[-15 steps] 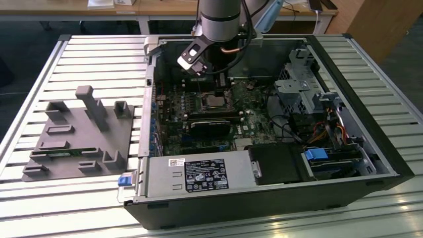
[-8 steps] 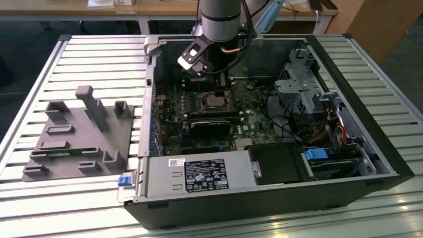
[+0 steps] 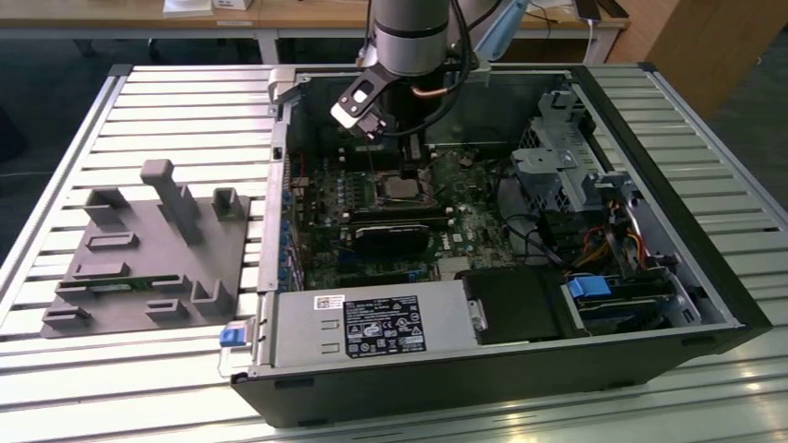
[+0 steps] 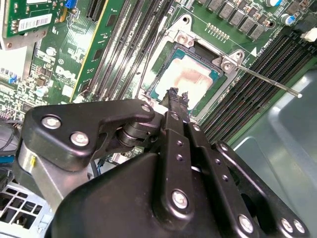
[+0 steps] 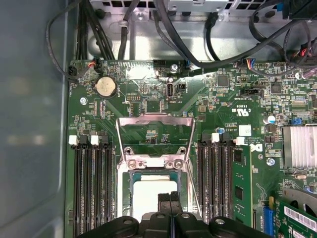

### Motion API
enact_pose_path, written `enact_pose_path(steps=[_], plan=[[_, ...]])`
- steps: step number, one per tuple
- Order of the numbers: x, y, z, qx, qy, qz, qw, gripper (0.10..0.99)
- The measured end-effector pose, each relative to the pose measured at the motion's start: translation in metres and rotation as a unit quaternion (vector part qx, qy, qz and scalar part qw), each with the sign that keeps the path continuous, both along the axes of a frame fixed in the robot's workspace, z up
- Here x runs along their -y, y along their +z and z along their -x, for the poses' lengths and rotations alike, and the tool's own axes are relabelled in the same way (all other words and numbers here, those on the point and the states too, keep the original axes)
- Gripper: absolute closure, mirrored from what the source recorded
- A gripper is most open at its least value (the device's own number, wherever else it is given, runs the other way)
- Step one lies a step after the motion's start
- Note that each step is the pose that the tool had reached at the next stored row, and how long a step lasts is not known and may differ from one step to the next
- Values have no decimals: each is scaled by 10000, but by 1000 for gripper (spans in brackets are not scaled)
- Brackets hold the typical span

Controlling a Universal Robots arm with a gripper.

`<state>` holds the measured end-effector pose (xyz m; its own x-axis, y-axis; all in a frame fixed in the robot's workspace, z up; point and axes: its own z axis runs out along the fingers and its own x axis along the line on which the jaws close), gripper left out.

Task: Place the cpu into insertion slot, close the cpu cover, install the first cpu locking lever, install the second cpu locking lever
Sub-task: 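Close the cpu cover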

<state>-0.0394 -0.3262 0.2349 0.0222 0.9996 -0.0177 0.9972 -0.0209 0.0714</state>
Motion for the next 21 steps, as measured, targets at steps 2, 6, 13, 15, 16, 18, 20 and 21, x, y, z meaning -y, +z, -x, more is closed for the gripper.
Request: enact_pose_path(steps=[2,6,13,15,16,18,20,21], plan=[[0,31,0,0,0,0,10000,980],[0,118,0,0,0,0,10000,980],[0,274,0,0,0,0,10000,980],[0,289,0,0,0,-1,10000,980],[0,289,0,1,1,-1,10000,980],[1,289,0,0,1,-1,10000,980],[15,290,0,0,1,0,10000,980],[24,290,0,0,0,0,10000,980]])
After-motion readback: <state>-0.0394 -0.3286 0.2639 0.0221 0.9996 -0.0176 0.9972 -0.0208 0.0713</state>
